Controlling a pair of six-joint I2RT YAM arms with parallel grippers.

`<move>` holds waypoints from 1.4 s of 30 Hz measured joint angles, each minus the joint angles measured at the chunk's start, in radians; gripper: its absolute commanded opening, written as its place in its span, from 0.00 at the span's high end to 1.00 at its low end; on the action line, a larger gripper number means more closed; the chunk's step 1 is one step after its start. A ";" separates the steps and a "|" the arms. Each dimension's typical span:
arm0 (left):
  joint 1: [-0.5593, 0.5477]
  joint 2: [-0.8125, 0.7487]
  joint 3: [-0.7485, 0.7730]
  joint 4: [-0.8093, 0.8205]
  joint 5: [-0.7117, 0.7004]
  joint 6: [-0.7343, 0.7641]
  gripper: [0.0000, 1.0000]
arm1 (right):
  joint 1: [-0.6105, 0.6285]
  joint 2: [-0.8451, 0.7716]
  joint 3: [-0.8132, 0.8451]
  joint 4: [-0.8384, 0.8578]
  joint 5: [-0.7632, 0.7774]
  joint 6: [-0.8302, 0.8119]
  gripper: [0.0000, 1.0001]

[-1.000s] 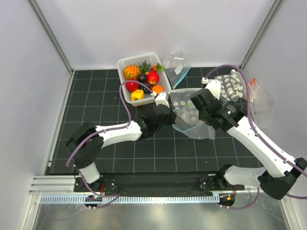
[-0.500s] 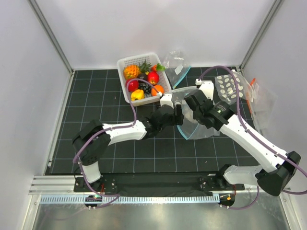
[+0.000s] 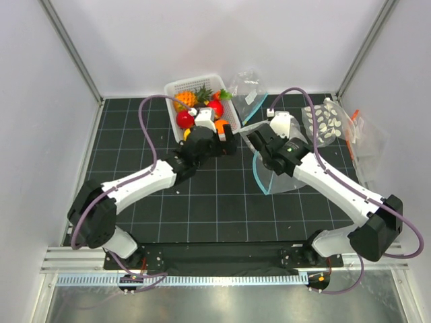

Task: Place the food in the zip-top bag and seal the zipper
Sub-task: Open the zipper of the food storage bag, then pick up the fake fruit from the bin.

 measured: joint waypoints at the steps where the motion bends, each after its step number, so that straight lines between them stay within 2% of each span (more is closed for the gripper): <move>1: 0.023 -0.008 0.003 -0.005 0.007 0.002 0.00 | 0.000 -0.002 0.000 0.006 0.002 0.003 0.99; 4: 0.105 0.022 0.071 -0.081 0.023 0.014 0.00 | -0.001 -0.006 0.000 0.015 0.002 0.008 0.99; 8: 0.186 0.193 0.325 -0.241 0.002 0.072 0.00 | -0.001 -0.016 0.000 0.022 -0.012 0.011 0.99; 12: 0.201 0.411 0.615 -0.412 -0.029 0.156 0.00 | -0.001 -0.026 -0.001 0.027 -0.016 0.013 0.99; 17: 0.199 0.638 0.875 -0.578 -0.018 0.223 0.00 | -0.001 -0.035 -0.017 0.035 -0.021 0.013 0.99; 20: 0.200 0.741 0.976 -0.644 -0.011 0.238 0.00 | -0.001 -0.048 -0.034 0.039 -0.024 0.013 0.99; 27: 0.216 0.846 1.072 -0.715 0.033 0.247 0.02 | -0.001 -0.101 -0.069 0.052 -0.038 0.014 0.99; 30: 0.233 0.870 1.097 -0.726 0.081 0.223 0.12 | -0.001 -0.114 -0.073 0.055 -0.039 0.014 0.99; 33: 0.255 0.883 1.100 -0.726 0.146 0.191 0.31 | -0.001 -0.120 -0.077 0.058 -0.039 0.014 0.99; 34: 0.261 0.883 1.100 -0.724 0.164 0.182 0.42 | -0.001 -0.121 -0.079 0.058 -0.040 0.015 0.99; 37: 0.273 0.883 1.101 -0.721 0.201 0.170 0.55 | -0.001 -0.124 -0.092 0.060 -0.041 0.018 0.99; 42: 0.276 0.842 1.043 -0.708 0.224 0.166 0.59 | -0.001 -0.140 -0.111 0.060 -0.042 0.018 0.99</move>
